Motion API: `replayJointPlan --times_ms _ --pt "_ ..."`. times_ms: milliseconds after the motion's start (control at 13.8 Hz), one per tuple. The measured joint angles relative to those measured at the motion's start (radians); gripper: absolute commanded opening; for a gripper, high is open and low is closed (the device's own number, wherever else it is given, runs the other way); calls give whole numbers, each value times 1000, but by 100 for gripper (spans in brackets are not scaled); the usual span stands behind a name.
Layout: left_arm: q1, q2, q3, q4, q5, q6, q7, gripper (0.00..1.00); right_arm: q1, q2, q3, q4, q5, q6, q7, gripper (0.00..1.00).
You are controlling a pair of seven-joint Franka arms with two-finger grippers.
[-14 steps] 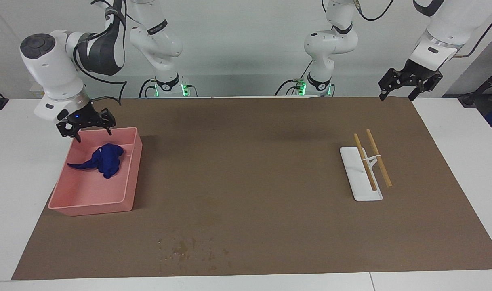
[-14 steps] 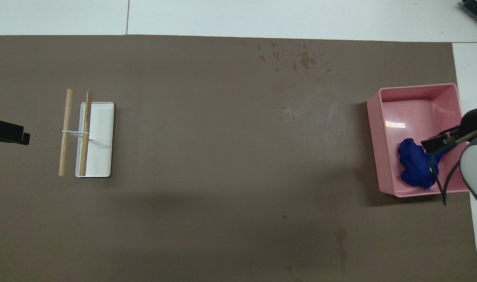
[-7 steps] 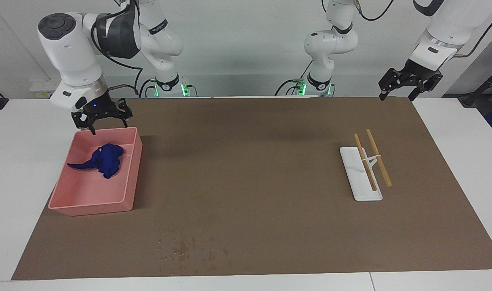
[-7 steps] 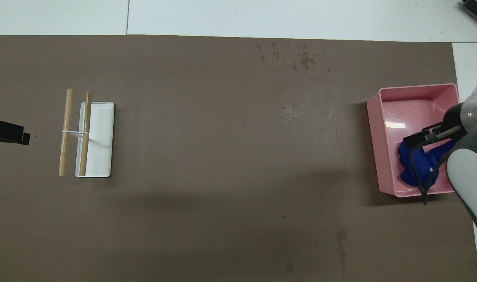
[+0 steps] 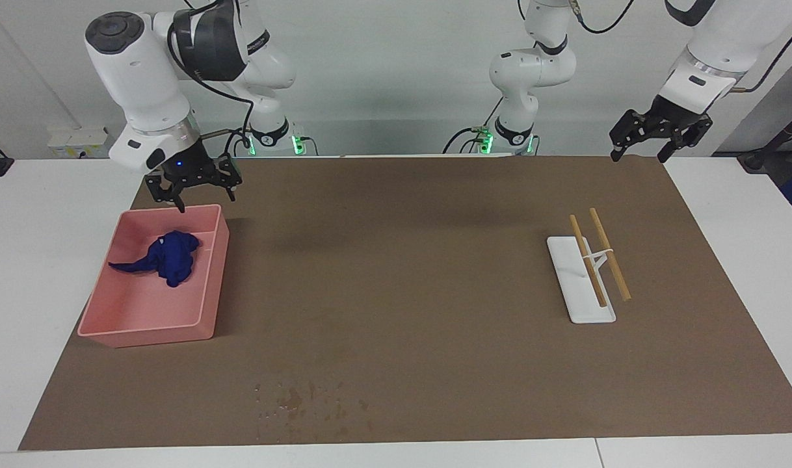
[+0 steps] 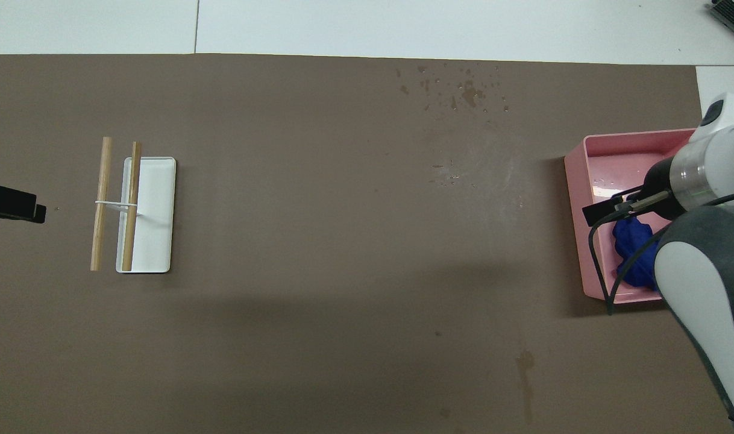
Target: Wipe water with towel using both arms
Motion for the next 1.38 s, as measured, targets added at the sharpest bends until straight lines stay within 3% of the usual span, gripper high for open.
replayJointPlan --times_ms 291,581,1380 --pt "0 0 0 0 0 0 0 100 16 0 -12 4 26 -48 46 100" --pt "0 0 0 0 0 0 0 100 122 0 -107 27 39 -87 82 100" --pt "0 0 0 0 0 0 0 100 218 1 -206 29 39 -85 86 100"
